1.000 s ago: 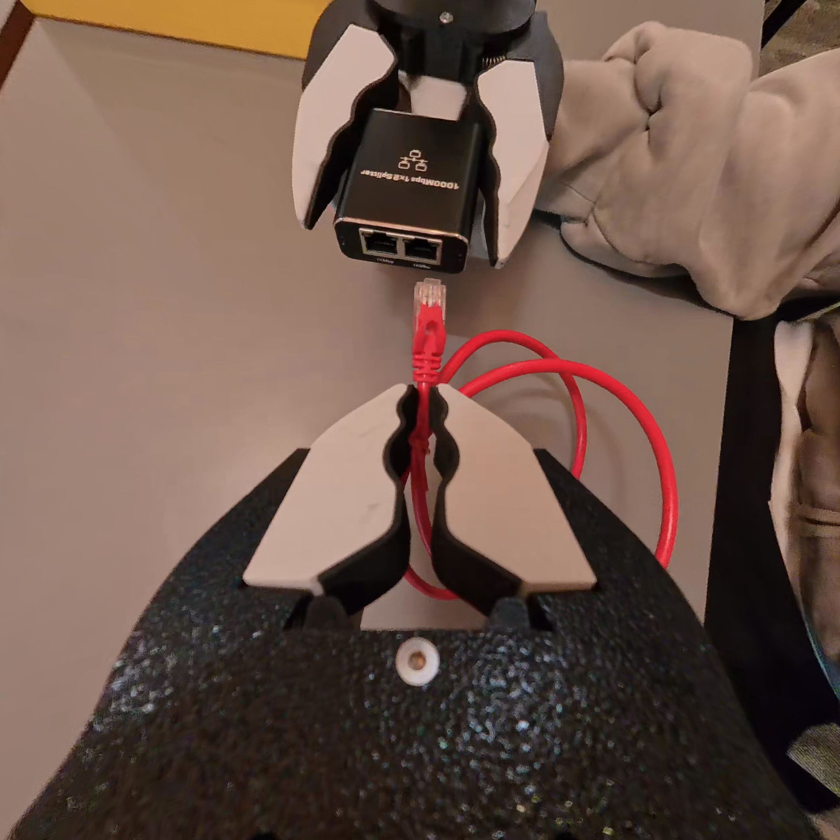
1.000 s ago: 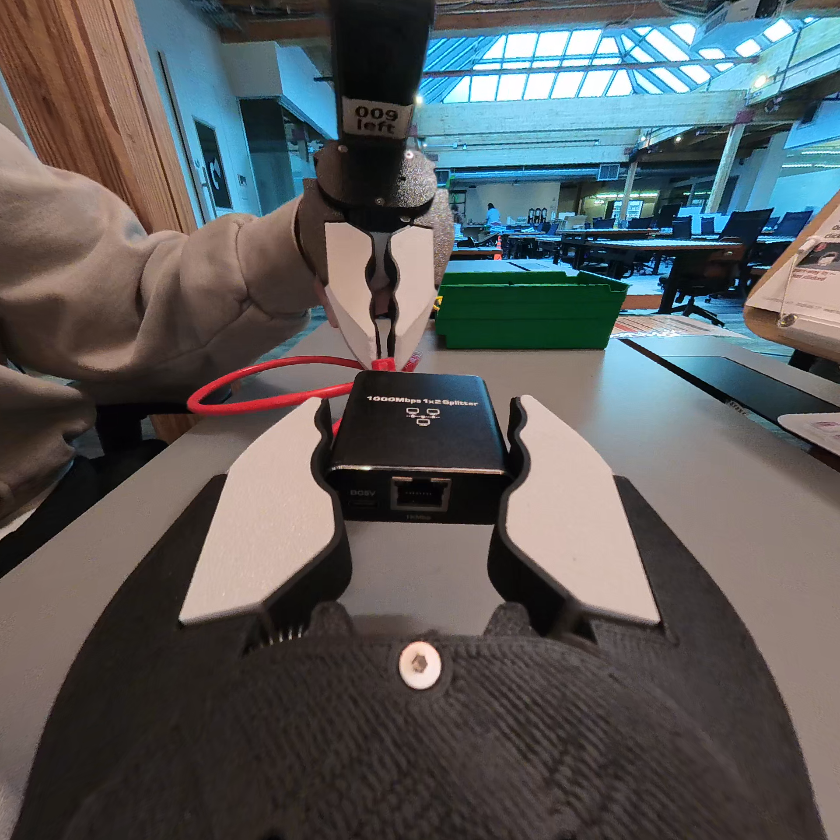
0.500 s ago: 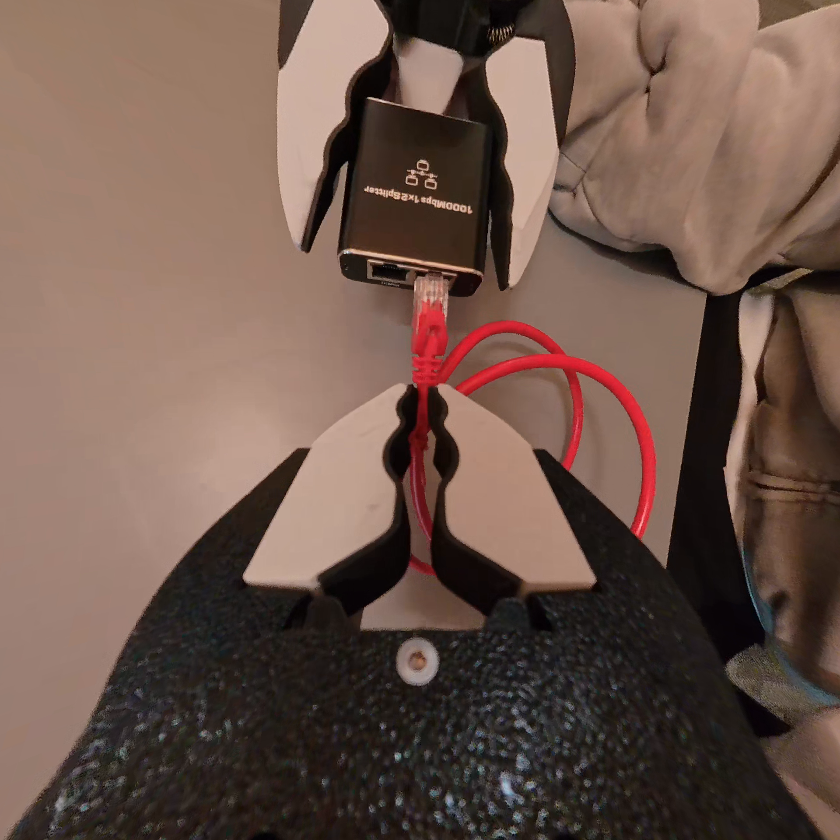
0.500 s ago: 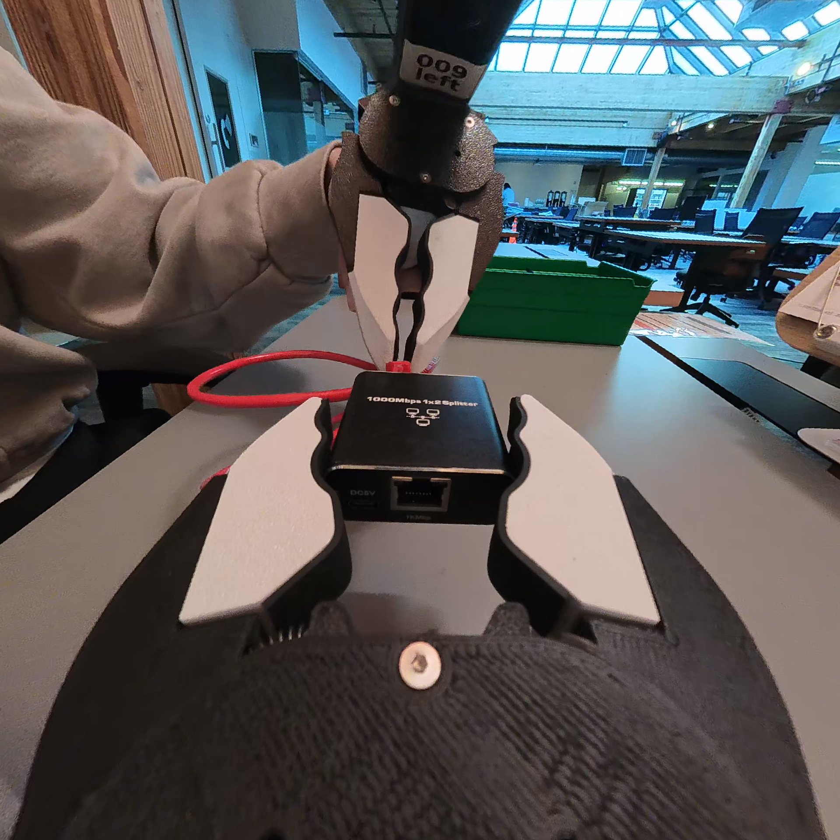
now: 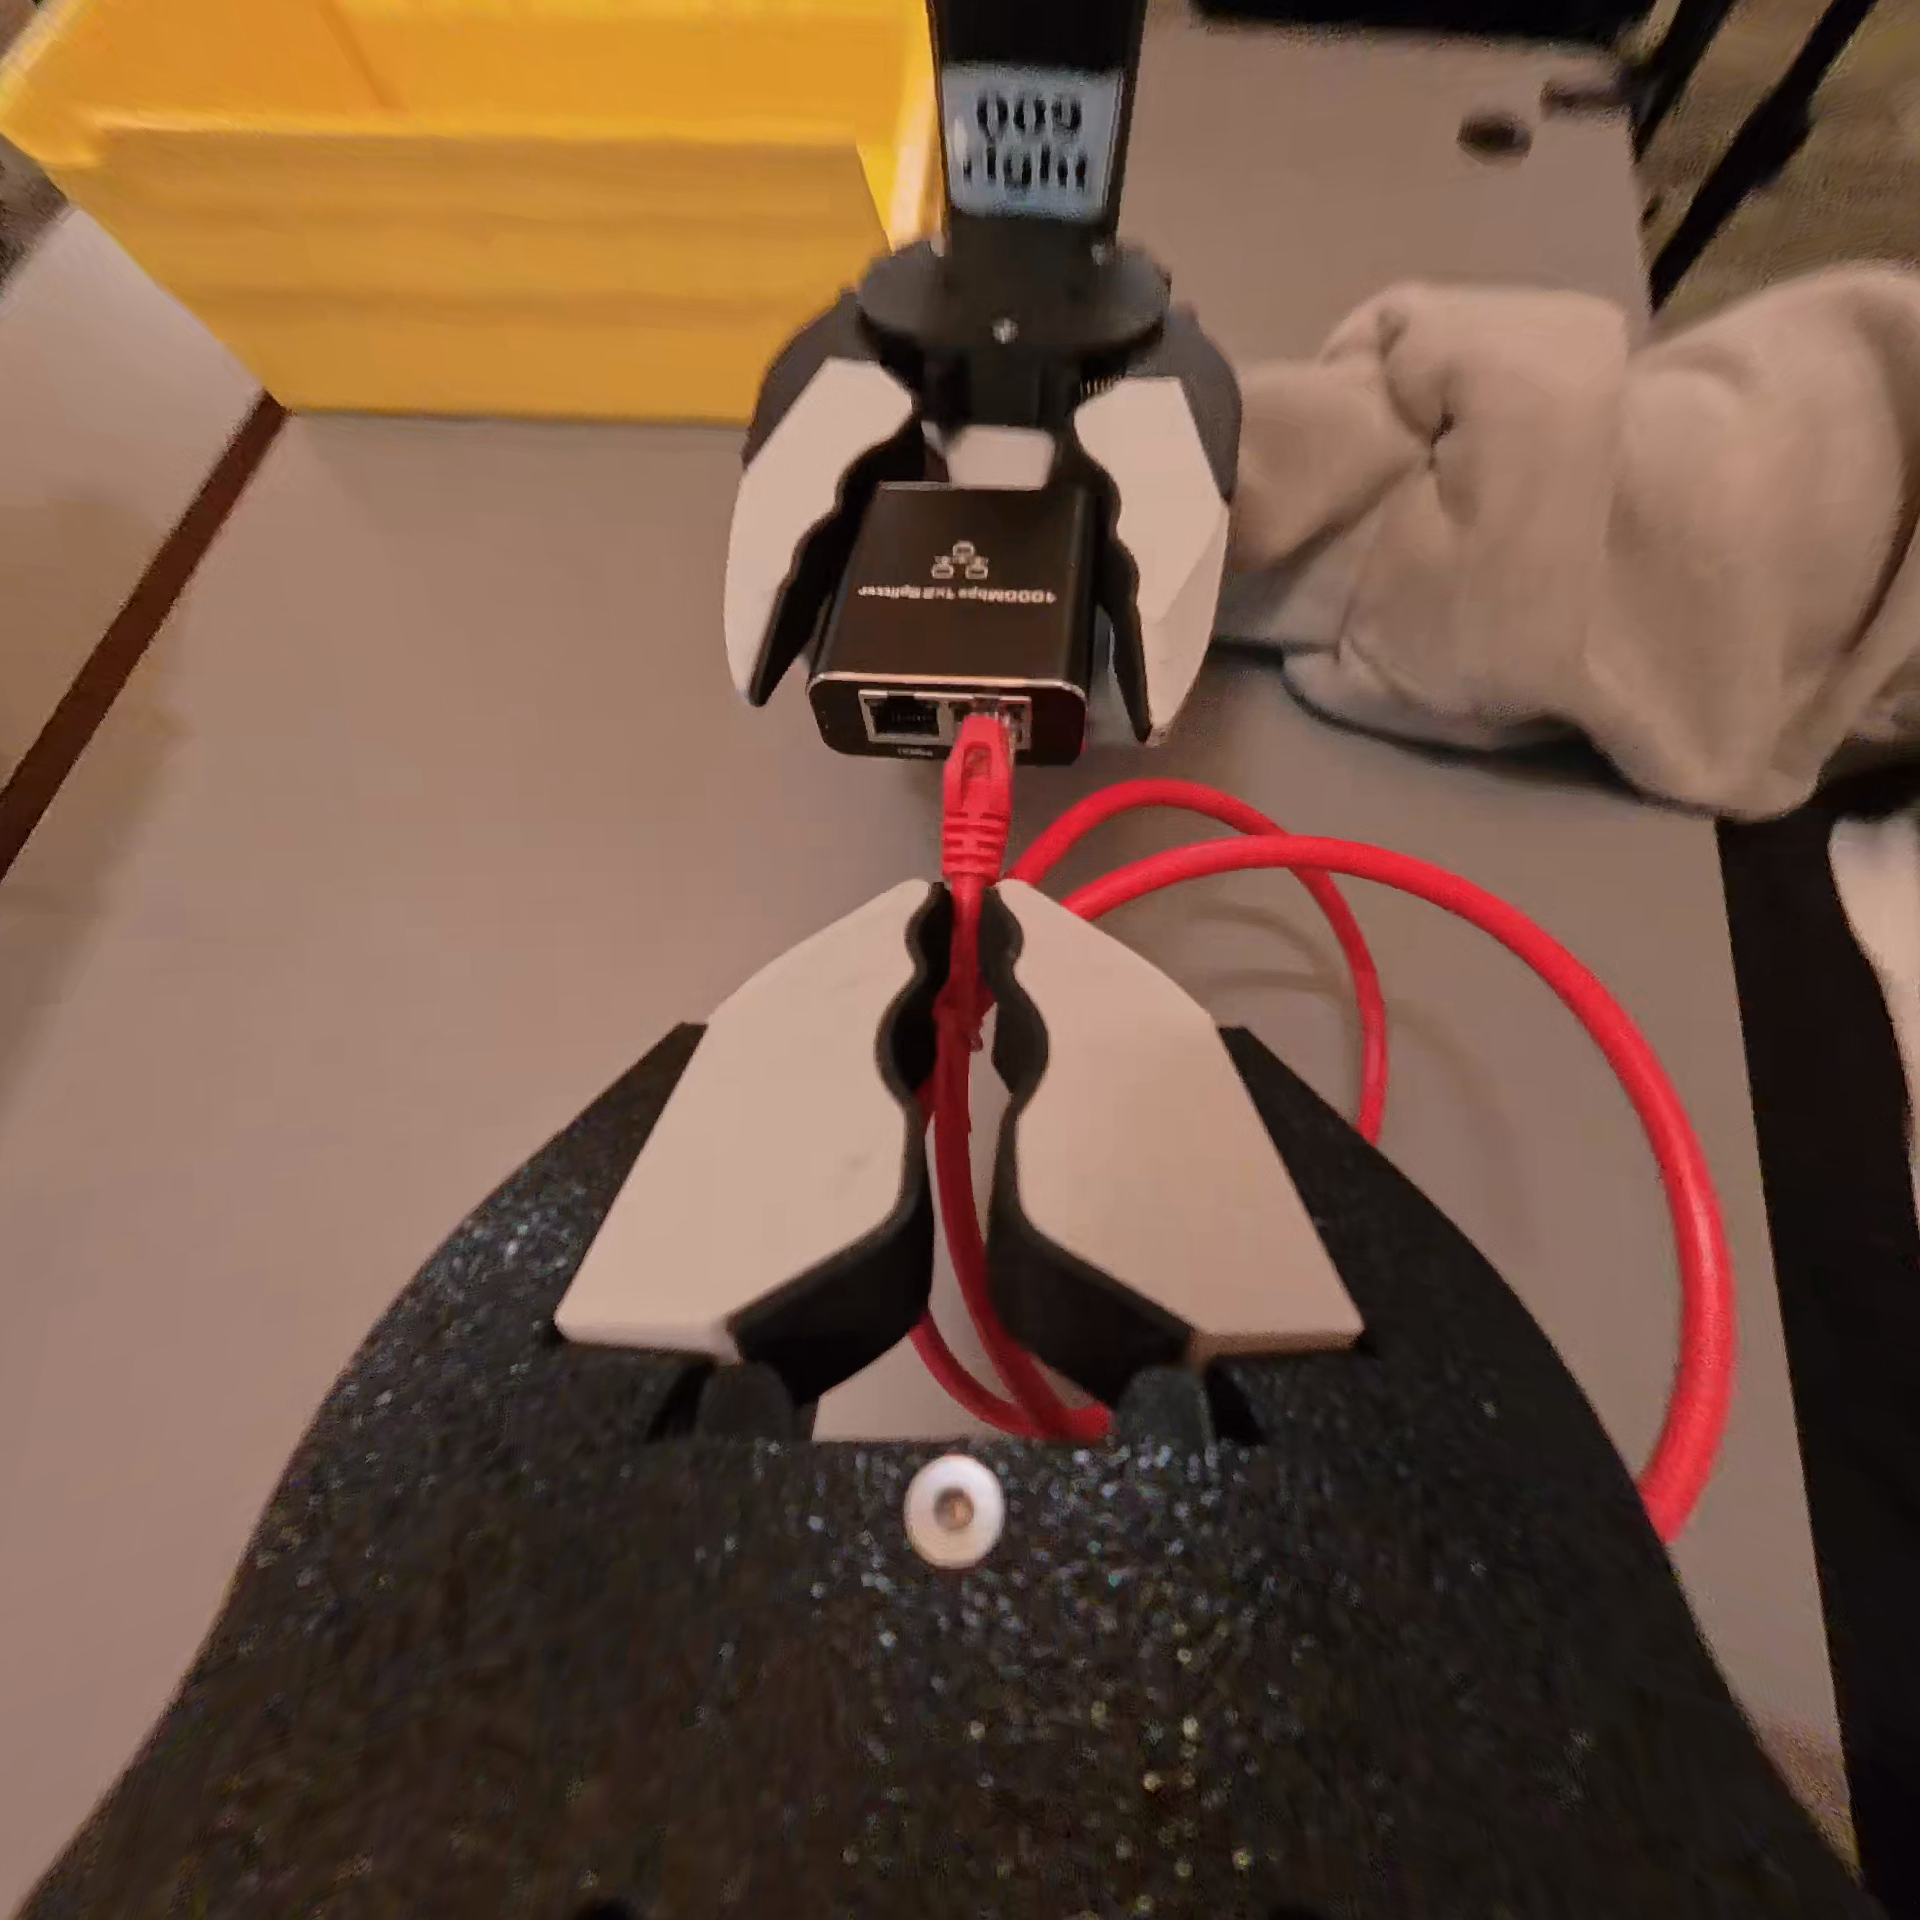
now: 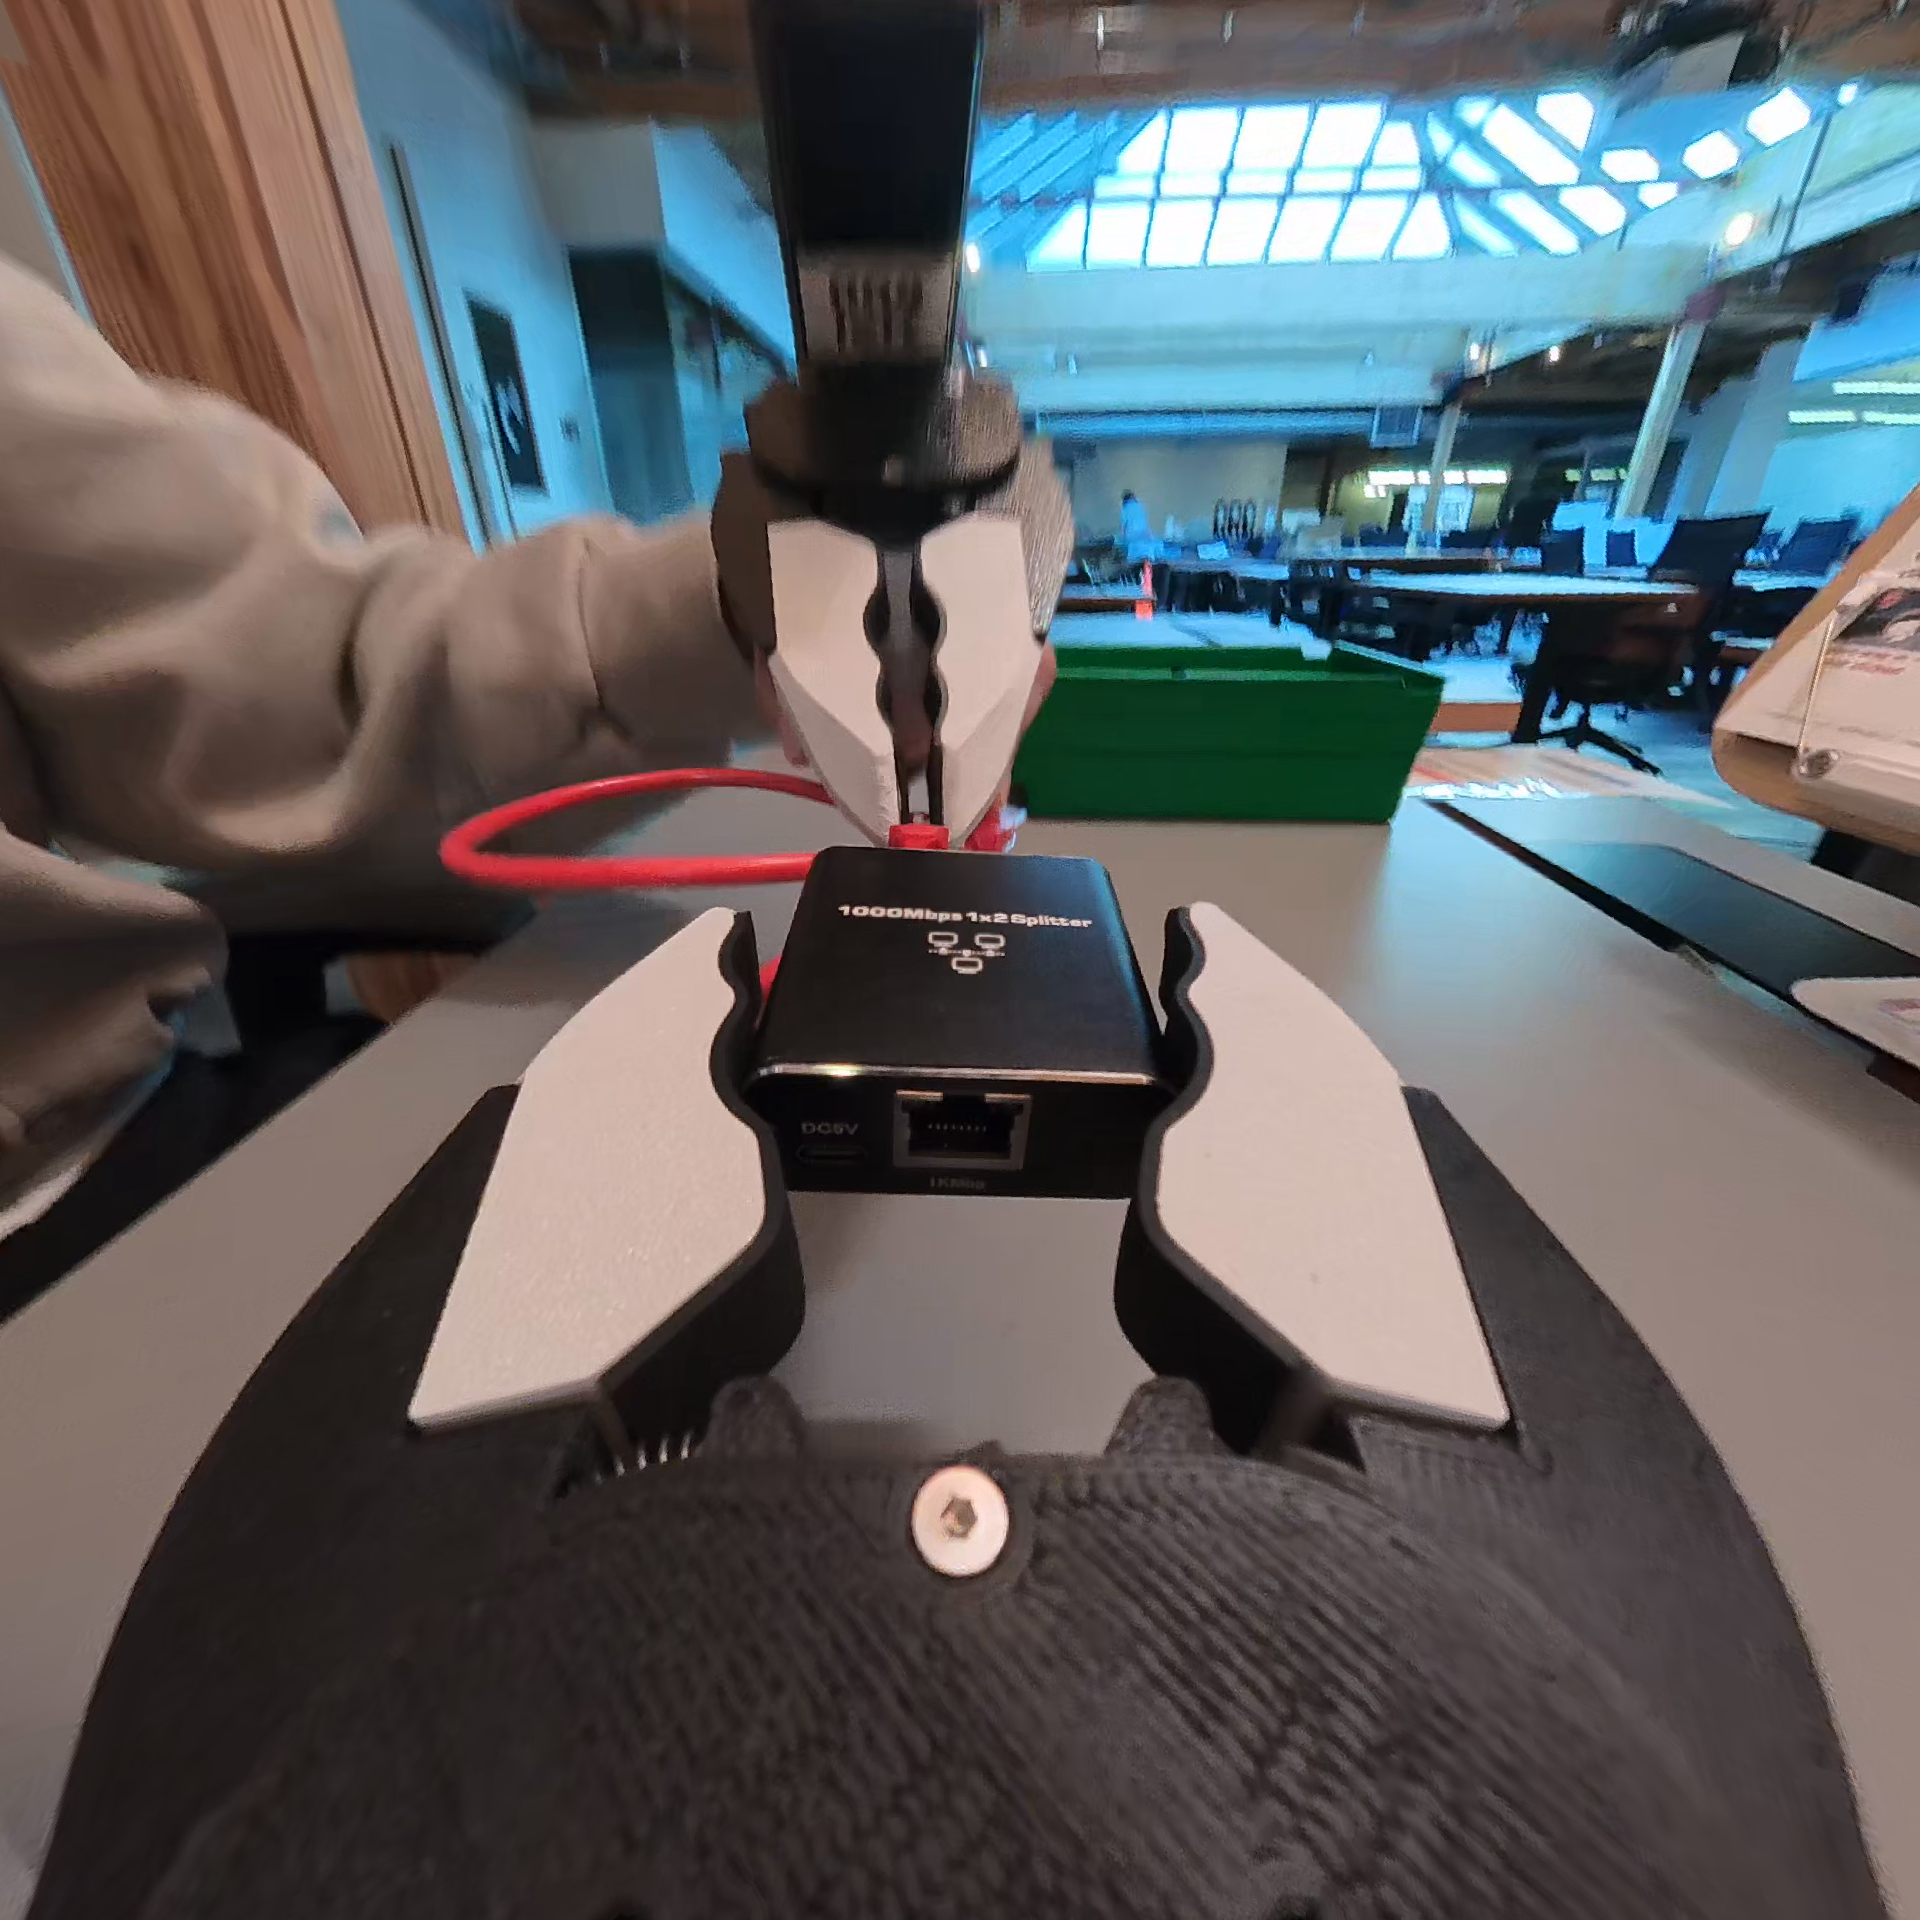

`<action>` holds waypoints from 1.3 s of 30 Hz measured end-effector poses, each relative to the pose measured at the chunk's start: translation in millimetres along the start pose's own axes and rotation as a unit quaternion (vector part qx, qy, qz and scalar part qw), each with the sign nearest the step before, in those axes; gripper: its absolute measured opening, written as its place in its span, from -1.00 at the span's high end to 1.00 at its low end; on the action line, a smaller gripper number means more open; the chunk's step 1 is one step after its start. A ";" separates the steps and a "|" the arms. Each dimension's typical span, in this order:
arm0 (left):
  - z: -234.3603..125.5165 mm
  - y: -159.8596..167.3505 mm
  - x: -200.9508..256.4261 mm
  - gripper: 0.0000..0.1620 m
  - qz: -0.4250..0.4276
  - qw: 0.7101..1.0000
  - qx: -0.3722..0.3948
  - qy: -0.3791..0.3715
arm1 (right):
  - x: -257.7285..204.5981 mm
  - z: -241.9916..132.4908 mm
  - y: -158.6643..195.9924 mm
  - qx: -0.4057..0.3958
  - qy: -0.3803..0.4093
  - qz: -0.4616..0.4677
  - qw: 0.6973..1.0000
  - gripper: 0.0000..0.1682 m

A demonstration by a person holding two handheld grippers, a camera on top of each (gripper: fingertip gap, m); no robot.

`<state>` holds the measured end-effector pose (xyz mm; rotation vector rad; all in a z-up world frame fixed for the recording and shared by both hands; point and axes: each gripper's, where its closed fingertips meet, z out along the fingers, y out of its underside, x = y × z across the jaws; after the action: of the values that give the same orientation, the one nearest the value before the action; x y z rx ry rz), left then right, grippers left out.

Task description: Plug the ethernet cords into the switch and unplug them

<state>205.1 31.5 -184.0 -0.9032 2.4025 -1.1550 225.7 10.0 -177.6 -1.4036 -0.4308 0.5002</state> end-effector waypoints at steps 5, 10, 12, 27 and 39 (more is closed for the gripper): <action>6.1 0.0 -0.2 0.94 -0.060 0.994 0.088 0.005 | 2.6 -3.5 -3.8 0.016 0.004 0.008 1.000 0.11; 9.4 0.8 0.3 0.89 -0.077 0.990 0.120 0.014 | 2.6 -3.7 -4.1 0.017 0.003 0.010 1.000 0.11; 11.2 1.9 -0.7 0.88 -0.073 0.991 0.116 0.008 | 2.8 -4.2 -4.5 0.019 0.002 0.012 1.000 0.11; 26.1 7.8 0.9 0.86 -0.046 0.996 0.072 -0.006 | 2.0 -0.7 -0.6 0.003 0.000 0.010 1.000 0.11; 18.6 8.1 0.1 0.87 0.054 0.998 0.010 -0.040 | 2.1 2.4 10.1 -0.042 0.025 0.009 0.999 0.10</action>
<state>211.6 24.5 -201.9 -0.7880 2.3413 -1.0795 225.3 14.1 -187.3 -1.4993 -0.4019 0.4653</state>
